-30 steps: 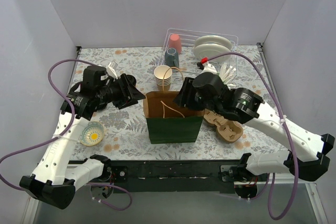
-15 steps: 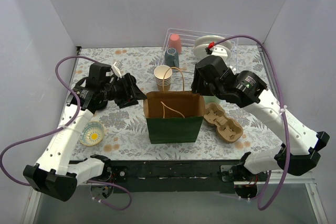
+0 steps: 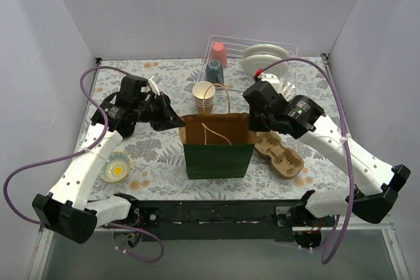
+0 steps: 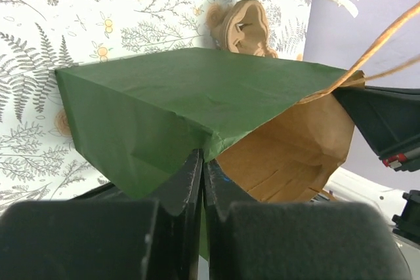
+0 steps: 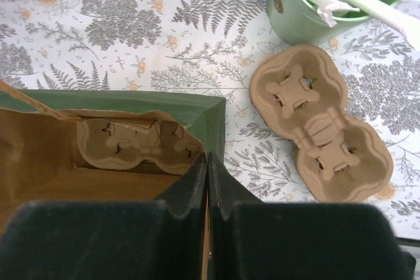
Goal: Pack the takeout coffee
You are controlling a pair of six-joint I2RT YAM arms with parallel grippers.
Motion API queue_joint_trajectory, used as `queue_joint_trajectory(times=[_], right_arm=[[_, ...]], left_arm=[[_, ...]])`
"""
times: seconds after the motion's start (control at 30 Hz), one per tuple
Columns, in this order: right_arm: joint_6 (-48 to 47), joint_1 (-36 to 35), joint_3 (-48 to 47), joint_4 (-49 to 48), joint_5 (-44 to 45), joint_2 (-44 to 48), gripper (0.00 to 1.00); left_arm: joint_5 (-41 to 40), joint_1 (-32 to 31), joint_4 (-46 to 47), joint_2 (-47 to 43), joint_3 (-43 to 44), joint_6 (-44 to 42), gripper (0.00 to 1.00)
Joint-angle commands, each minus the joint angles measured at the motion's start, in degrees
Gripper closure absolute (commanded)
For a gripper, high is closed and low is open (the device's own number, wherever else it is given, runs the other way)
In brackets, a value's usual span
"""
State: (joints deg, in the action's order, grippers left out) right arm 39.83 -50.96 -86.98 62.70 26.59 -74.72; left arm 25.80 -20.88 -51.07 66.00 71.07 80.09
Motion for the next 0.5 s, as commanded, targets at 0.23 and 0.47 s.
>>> queue_joint_trajectory(times=[0.23, 0.47], right_arm=[[6.83, 0.33, 3.19, -5.73, -9.26, 2.37, 0.99], [6.05, 0.33, -0.11, -7.59, -10.33, 0.45, 0.87]], left_arm=[[-7.61, -0.30, -15.02, 0.63, 6.29, 0.76, 1.00], [-9.37, -0.30, -15.90, 3.34, 11.53, -2.12, 0.57]])
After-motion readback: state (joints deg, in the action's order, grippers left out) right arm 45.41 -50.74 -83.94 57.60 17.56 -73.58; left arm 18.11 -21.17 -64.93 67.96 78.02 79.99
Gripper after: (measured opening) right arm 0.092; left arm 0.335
